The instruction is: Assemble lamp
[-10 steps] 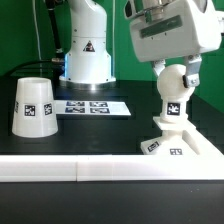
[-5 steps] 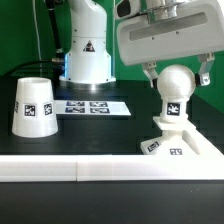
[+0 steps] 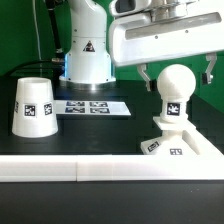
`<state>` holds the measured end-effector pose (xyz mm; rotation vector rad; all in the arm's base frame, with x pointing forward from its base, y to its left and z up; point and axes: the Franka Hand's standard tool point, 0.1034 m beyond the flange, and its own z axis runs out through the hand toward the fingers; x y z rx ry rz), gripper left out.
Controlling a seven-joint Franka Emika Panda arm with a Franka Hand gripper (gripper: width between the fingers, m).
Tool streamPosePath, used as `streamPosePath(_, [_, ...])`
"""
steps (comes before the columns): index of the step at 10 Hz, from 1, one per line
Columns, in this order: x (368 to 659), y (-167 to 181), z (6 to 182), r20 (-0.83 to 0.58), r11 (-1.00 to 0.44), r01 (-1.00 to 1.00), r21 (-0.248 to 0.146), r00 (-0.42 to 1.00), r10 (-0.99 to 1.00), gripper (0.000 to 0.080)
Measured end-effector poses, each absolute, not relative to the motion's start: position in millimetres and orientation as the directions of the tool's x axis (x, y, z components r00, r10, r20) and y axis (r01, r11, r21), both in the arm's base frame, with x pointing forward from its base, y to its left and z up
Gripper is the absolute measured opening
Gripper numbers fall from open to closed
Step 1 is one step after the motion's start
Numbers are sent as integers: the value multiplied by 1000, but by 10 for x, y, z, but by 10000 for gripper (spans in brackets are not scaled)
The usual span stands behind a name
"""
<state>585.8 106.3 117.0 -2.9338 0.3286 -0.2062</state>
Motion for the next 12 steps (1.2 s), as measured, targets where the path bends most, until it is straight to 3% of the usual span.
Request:
streamPosePath(2, [5847, 1105, 1158, 169, -984, 143, -104, 978, 124, 699])
streamPosePath(7, [5846, 1072, 1139, 188, -900, 433, -43, 888, 419, 699])
streamPosePath(9, [5885, 1032, 1140, 188, -719, 694, 45, 701, 688, 699])
streamPosePath(12, [5967, 1048, 1152, 140, -512, 852, 111, 497, 856, 699])
